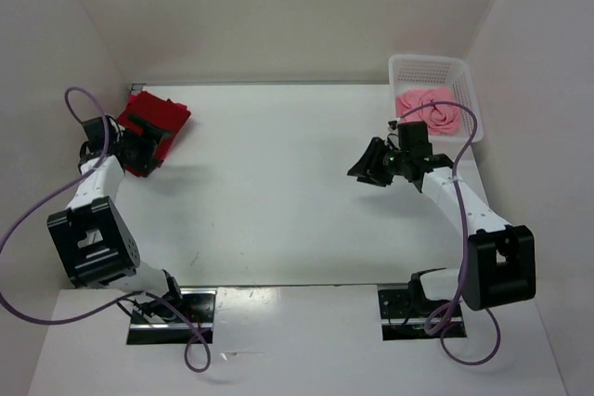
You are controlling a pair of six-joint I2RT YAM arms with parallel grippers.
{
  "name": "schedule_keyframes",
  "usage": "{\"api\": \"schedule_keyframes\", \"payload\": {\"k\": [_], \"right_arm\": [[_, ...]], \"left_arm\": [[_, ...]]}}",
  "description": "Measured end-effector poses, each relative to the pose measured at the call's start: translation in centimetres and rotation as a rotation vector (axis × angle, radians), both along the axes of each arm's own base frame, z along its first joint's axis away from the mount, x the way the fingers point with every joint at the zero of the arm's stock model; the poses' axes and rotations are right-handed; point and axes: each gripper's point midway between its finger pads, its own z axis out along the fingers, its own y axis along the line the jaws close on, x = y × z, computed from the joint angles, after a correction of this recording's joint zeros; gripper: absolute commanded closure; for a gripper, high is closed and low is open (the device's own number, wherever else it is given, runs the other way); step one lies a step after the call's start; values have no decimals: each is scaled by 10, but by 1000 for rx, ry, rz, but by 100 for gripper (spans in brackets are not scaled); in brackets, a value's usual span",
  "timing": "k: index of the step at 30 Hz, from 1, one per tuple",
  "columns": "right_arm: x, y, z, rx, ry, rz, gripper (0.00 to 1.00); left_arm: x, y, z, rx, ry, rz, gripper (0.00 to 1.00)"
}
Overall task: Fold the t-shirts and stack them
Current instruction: Put the neatly folded tshirt into the corner of the board with the left arm, then grab crumpled tshirt from bin with the right arm
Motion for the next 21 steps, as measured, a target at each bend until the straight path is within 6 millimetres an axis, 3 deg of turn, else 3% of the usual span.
{"api": "schedule_keyframes", "payload": {"k": [2, 4, 5, 6, 7, 9, 11, 12, 14, 15, 18, 21], "right_arm": [[1, 0, -3, -3, 7, 2, 53], [6, 0, -4, -7, 15, -1, 61], [10, 0, -4, -9, 17, -6, 69], [15, 0, -3, -12, 17, -14, 86], [23, 0, -1, -17, 13, -24, 92], [44, -2, 9, -34, -15, -55, 100], [75, -6, 25, -66, -58, -95, 100], [94, -11, 35, -87, -89, -126, 100], [132, -22, 56, -118, -152, -184, 98], [151, -33, 66, -139, -188, -225, 92], [196, -84, 81, -216, -247, -377, 81], [234, -153, 79, -312, -252, -550, 68]], "left_arm": [[-16, -15, 1, -8, 16, -20, 0], [-27, -21, 17, 10, -16, -24, 0], [-29, -24, 30, 28, -48, -29, 0], [-31, -26, 42, 49, -82, -34, 0], [-33, -29, 53, 74, -115, -46, 0], [-33, -50, 66, 97, -157, -100, 18], [-33, -86, 66, 104, -168, -206, 29], [-35, -108, 61, 103, -162, -268, 42], [-50, -157, 44, 83, -129, -405, 46], [-60, -179, 33, 75, -106, -467, 46], [-96, -231, 3, 55, -26, -627, 47], [-123, -263, -13, 57, 19, -726, 46]]}}
